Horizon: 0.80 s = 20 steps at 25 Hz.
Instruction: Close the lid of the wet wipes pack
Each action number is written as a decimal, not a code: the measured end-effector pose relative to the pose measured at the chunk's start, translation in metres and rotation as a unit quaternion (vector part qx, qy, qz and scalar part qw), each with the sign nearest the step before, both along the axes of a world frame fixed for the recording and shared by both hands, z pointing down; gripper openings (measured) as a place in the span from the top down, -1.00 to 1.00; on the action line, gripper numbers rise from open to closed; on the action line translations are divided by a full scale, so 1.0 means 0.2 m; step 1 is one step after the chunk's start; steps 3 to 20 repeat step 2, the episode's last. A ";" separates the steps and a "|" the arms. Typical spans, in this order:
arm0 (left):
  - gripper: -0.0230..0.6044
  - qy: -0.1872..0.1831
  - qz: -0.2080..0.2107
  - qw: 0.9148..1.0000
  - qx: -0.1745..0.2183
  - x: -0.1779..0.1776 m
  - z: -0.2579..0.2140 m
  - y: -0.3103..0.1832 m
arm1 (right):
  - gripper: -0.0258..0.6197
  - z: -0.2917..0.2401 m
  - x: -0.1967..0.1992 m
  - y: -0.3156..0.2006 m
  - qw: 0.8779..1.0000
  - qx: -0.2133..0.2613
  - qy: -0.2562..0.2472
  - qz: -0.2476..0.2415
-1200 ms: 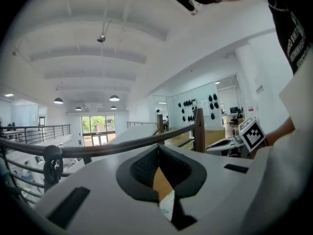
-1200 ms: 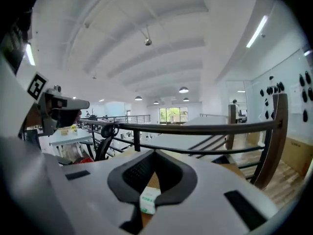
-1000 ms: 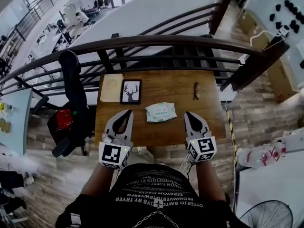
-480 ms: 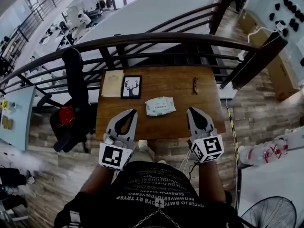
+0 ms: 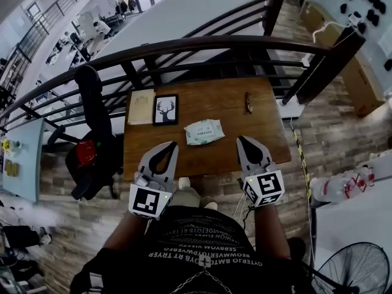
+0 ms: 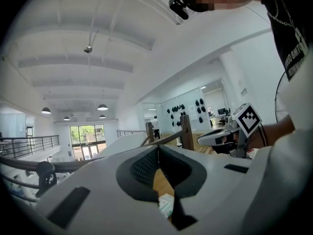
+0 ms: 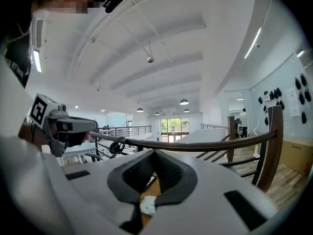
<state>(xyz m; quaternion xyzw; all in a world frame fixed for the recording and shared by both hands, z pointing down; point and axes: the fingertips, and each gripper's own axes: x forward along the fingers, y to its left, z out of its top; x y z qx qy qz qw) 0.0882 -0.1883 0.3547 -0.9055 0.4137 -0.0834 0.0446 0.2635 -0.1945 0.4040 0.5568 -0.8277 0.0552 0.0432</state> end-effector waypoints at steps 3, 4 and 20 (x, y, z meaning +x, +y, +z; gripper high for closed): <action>0.84 -0.003 0.001 1.000 -0.007 -0.01 0.03 -0.01 | 0.88 0.02 -0.01 -0.01 1.000 -0.005 0.000 -0.001; 0.84 -0.003 0.001 1.000 -0.007 -0.01 0.03 -0.01 | 0.88 0.02 -0.01 -0.01 1.000 -0.005 0.000 -0.001; 0.84 -0.003 0.001 1.000 -0.007 -0.01 0.03 -0.01 | 0.88 0.02 -0.01 -0.01 1.000 -0.005 0.000 -0.001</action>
